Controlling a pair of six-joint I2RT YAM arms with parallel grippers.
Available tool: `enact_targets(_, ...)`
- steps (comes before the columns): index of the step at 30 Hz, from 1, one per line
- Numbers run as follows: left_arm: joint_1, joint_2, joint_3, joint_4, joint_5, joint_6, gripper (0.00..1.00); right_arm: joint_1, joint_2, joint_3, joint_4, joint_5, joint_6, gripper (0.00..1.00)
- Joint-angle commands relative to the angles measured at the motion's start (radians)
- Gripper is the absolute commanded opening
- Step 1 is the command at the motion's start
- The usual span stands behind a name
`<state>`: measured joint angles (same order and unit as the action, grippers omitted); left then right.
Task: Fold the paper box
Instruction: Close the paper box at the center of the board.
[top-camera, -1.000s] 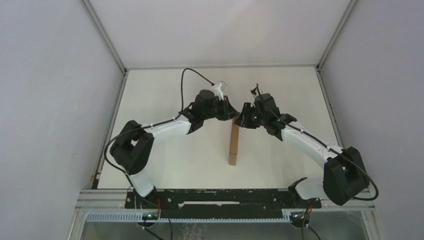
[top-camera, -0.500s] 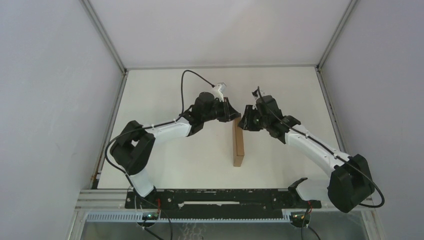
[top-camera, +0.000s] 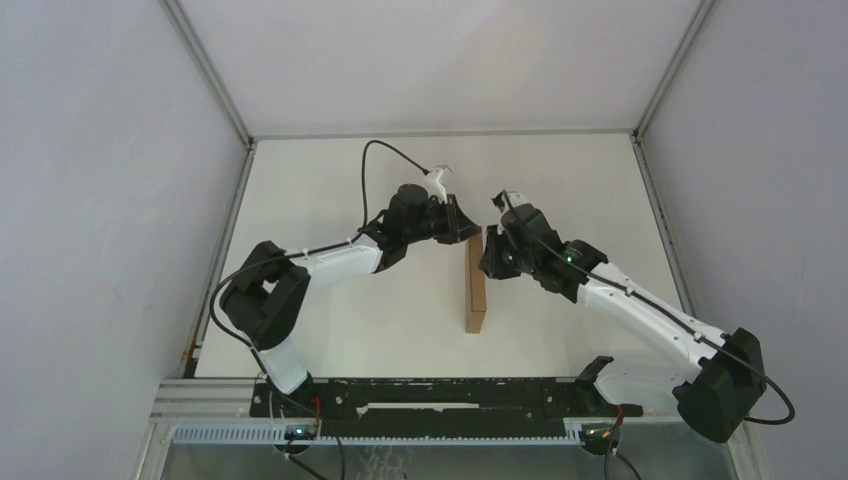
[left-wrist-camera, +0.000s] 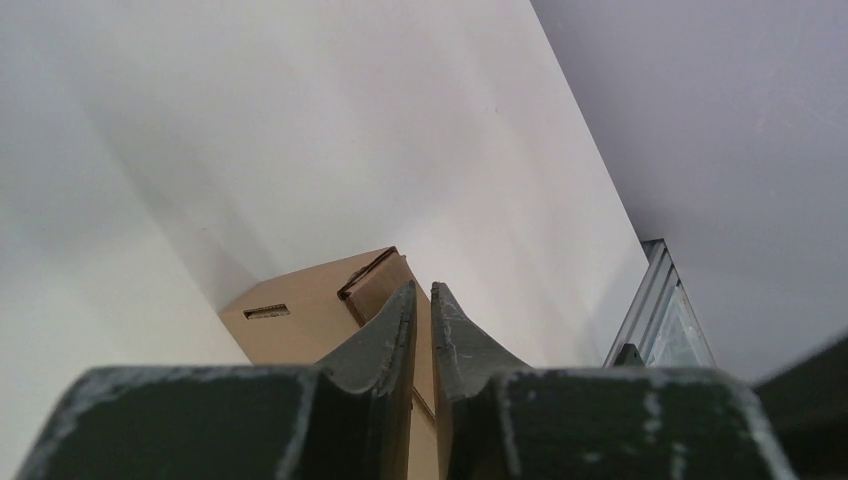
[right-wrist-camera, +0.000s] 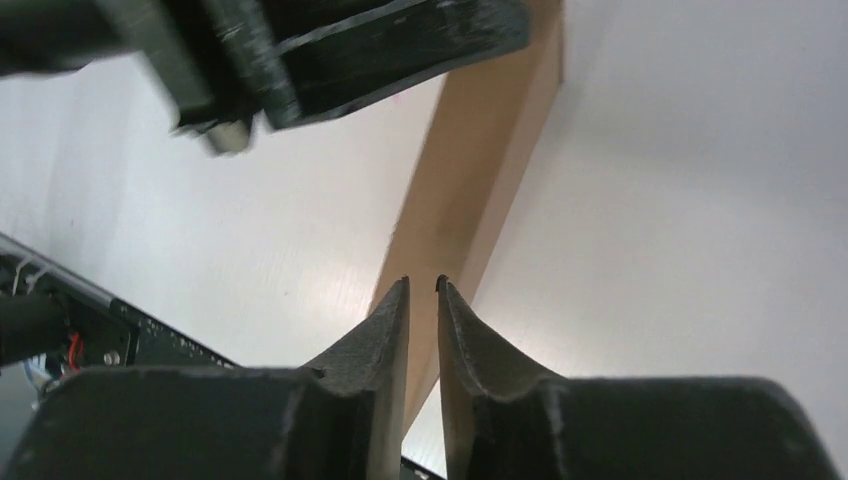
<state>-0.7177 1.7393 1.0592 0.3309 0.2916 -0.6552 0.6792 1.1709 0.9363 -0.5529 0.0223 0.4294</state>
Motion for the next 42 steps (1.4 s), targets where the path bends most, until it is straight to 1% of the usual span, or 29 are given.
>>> enact_targets(1,-0.003,-0.006,-0.052,-0.062,-0.021,0.019,0.16,0.098,-0.051,0.059,-0.068,0.088,-0.037,0.22)
enact_targets(6,-0.002,-0.001,-0.054,-0.057,-0.021,0.016,0.16,0.180,-0.065,0.058,-0.108,0.126,-0.034,0.15)
enact_targets(10,-0.002,-0.001,-0.054,-0.057,-0.020,0.015,0.16,0.234,-0.081,0.059,-0.128,0.168,-0.019,0.15)
enact_targets(19,-0.003,-0.003,-0.057,-0.057,-0.022,0.014,0.16,0.294,-0.095,0.082,-0.148,0.206,-0.014,0.15)
enact_targets(27,-0.003,-0.006,-0.059,-0.058,-0.024,0.015,0.15,0.332,-0.041,0.080,-0.177,0.226,0.022,0.15)
enact_targets(36,-0.002,-0.007,-0.063,-0.059,-0.023,0.014,0.16,0.333,0.025,-0.047,-0.150,0.176,0.107,0.14)
enact_targets(42,-0.002,-0.010,-0.065,-0.059,-0.024,0.015,0.15,0.327,-0.053,-0.023,-0.147,0.185,0.090,0.14)
